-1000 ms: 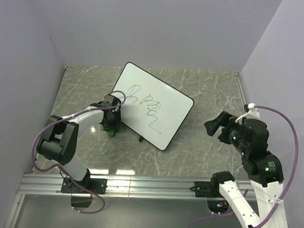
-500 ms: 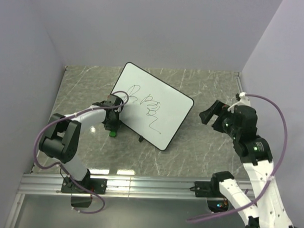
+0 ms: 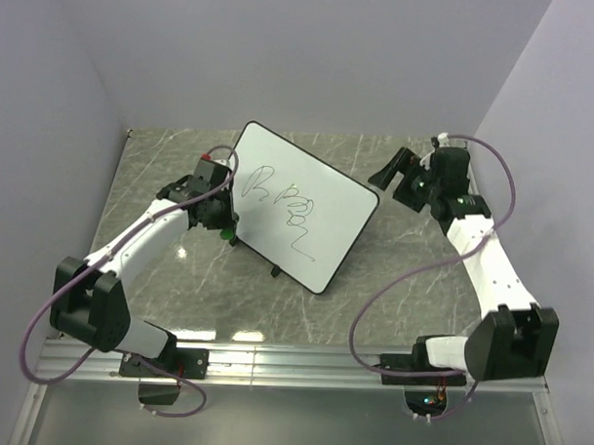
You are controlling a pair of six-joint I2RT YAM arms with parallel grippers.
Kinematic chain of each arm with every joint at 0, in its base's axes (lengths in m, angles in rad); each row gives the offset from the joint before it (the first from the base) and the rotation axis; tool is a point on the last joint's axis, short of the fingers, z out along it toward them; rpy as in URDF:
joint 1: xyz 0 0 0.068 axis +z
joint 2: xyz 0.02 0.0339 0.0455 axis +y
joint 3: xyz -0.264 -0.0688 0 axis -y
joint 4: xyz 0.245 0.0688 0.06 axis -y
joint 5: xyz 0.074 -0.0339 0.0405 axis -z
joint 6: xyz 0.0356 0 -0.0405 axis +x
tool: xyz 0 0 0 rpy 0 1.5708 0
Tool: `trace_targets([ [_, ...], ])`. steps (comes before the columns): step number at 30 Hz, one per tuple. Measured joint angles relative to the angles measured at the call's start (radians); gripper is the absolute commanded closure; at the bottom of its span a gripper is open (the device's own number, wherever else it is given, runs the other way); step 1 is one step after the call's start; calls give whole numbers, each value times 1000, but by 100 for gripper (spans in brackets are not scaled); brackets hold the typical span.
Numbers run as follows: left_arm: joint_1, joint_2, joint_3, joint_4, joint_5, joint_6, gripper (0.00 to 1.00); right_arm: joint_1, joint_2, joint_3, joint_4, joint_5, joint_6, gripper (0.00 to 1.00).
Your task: Erase the whiteboard
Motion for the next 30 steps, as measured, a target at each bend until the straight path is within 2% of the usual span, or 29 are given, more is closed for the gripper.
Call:
trace_targets([
  [6, -8, -57, 56, -4, 39, -20, 100, -33, 183, 141, 114, -143, -11, 7],
  [17, -29, -8, 65, 17, 123, -26, 100, -29, 550, 447, 226, -498, 2, 12],
  [22, -36, 22, 80, 49, 159, -30, 100, -1, 594, 455, 219, -584, 11, 16],
  [30, -66, 89, 133, 92, 193, -50, 100, 126, 598, 483, 163, -622, -35, 26],
])
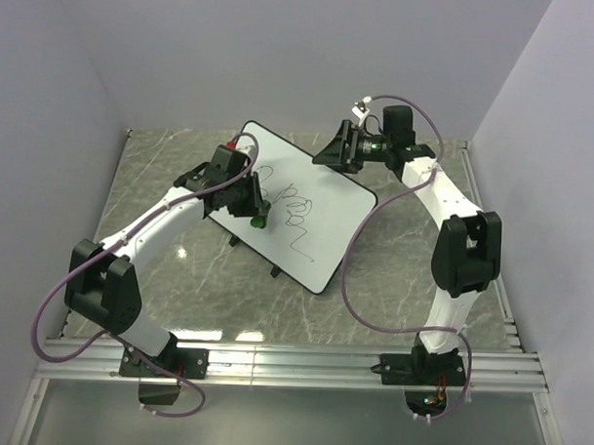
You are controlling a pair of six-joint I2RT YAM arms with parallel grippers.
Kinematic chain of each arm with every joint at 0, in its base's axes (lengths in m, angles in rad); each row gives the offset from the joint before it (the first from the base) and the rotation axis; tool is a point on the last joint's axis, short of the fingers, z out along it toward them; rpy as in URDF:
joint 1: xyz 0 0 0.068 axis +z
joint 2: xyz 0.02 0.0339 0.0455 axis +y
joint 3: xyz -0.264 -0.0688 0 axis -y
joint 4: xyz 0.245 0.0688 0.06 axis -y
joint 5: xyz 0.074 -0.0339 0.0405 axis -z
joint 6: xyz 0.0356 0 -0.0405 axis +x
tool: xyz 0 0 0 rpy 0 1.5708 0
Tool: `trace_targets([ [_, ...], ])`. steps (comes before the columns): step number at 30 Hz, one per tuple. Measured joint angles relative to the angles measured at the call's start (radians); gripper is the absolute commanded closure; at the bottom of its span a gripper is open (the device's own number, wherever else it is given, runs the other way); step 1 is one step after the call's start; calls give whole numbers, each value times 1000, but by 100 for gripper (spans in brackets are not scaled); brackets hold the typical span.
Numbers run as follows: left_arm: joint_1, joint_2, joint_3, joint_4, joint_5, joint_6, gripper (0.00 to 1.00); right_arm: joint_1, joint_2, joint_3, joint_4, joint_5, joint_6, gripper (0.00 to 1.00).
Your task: Erase the whiteboard
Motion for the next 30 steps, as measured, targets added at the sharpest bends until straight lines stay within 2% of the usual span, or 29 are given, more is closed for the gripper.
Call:
trace_targets([
  [3, -21, 35, 41, 12, 5, -2, 100, 27, 9, 25, -32, 3, -25, 32],
  [9, -113, 113, 126, 73, 9, -9, 100, 36, 31, 38, -90, 26, -74, 54],
  [10, -132, 121, 130, 92, 11, -13, 100, 36, 35, 38, -97, 29, -78, 65],
  [12, -172, 132, 130, 127, 16, -23, 100, 37, 42, 38, -115, 35, -93, 77],
  [13, -193, 137, 130, 147, 18, -26, 100, 37, 43, 37, -125, 39, -103, 93],
  [14, -212, 141, 130, 164, 21, -27, 100, 37, 44, 37, -135, 38, -116, 99],
  [22, -333, 147, 64, 344, -11, -54, 100, 45, 45, 23, -148, 54, -172, 100],
  [27, -322, 146, 20, 406, -40, -56, 100, 46, 45, 22, -146, 56, -213, 100],
  [30, -266, 132, -34, 457, -32, -57, 100, 45, 44, 21, -145, 57, -236, 100],
])
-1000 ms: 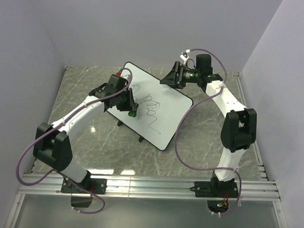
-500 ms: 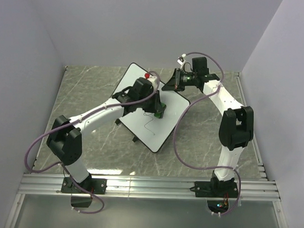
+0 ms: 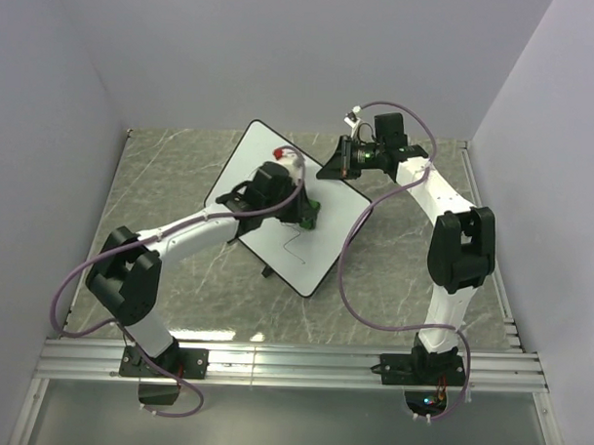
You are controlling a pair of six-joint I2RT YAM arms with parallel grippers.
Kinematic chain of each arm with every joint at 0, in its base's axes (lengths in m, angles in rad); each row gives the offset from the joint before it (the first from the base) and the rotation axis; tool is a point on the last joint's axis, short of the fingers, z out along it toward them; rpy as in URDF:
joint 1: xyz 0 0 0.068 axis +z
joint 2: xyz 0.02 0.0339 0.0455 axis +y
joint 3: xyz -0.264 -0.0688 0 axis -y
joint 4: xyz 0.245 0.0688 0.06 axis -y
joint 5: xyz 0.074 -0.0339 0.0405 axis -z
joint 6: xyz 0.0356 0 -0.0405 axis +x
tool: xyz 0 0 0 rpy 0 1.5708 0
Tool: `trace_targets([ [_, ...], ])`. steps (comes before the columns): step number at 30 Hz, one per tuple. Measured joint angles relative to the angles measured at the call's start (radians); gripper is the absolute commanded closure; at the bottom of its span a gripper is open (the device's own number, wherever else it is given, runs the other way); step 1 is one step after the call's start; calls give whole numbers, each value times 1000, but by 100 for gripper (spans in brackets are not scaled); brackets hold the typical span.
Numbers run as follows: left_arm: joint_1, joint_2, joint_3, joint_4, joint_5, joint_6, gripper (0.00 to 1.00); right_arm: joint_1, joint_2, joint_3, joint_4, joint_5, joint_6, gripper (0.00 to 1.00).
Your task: Erase the whiteboard
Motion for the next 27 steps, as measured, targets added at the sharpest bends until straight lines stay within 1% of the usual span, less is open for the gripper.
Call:
trace_targets([
  [4, 142, -16, -53, 30, 5, 3, 100, -1, -8, -12, 0, 6, 1, 100],
  [8, 296, 29, -44, 59, -4, 9, 100, 0, -20, -25, -7, 23, 29, 100],
  [10, 335, 61, -21, 63, 3, 9, 100, 0, -21, -31, -10, 32, 46, 100],
  [13, 359, 107, 32, 57, 8, 13, 100, 0, -21, -32, -24, 42, 71, 100],
  [17, 362, 147, 92, 39, 17, 21, 100, 0, -23, -31, -39, 51, 89, 100],
  [21, 323, 139, 103, 26, -6, 54, 100, 0, -27, -27, -63, 52, 88, 100],
  [24, 238, 109, 110, 26, -18, 64, 100, 0, -27, -25, -71, 52, 82, 100],
  [27, 98, 59, 102, 38, 15, 55, 100, 0, -28, -25, -71, 47, 72, 100],
])
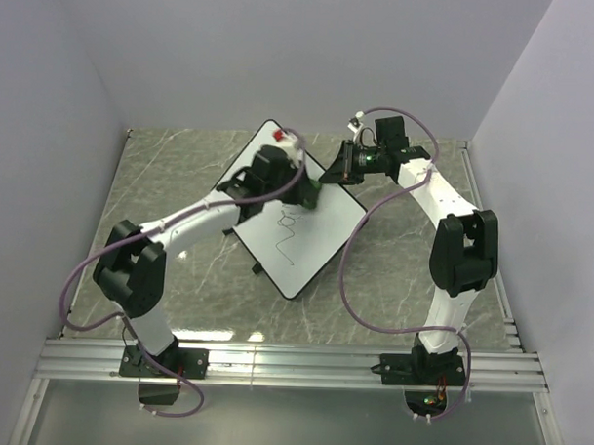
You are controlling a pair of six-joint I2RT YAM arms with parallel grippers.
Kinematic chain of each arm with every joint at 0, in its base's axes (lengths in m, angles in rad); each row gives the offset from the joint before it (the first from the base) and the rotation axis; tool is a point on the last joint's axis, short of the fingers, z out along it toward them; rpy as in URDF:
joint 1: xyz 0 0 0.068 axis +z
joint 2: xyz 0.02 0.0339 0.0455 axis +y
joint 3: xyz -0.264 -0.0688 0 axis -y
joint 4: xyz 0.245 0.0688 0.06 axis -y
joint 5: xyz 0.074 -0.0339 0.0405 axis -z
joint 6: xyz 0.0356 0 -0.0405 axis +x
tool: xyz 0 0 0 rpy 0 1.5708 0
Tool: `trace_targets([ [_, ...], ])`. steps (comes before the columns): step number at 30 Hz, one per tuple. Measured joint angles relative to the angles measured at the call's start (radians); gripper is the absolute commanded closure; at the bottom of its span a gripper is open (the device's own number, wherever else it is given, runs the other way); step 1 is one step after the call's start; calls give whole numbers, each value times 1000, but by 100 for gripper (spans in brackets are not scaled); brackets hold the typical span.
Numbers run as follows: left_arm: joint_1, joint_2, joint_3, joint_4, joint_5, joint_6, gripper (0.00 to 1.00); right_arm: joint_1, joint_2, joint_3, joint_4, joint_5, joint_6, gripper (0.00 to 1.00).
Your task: Erase the whiteboard
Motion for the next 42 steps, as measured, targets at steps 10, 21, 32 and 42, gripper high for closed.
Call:
trace_targets([
  [10, -8, 0, -2, -57, 115, -19, 100, 3, 0, 0, 13, -11, -56, 100],
  [21, 343, 283, 315, -153, 89, 10, 100, 14, -18, -14, -2, 16, 8, 100],
  [32, 349, 309, 336, -139, 69, 54, 100, 22, -19, -11, -23, 29, 41, 100],
  [42, 309, 59, -100, 60, 133, 30, 100, 24, -19, -4, -37, 19, 31, 100],
])
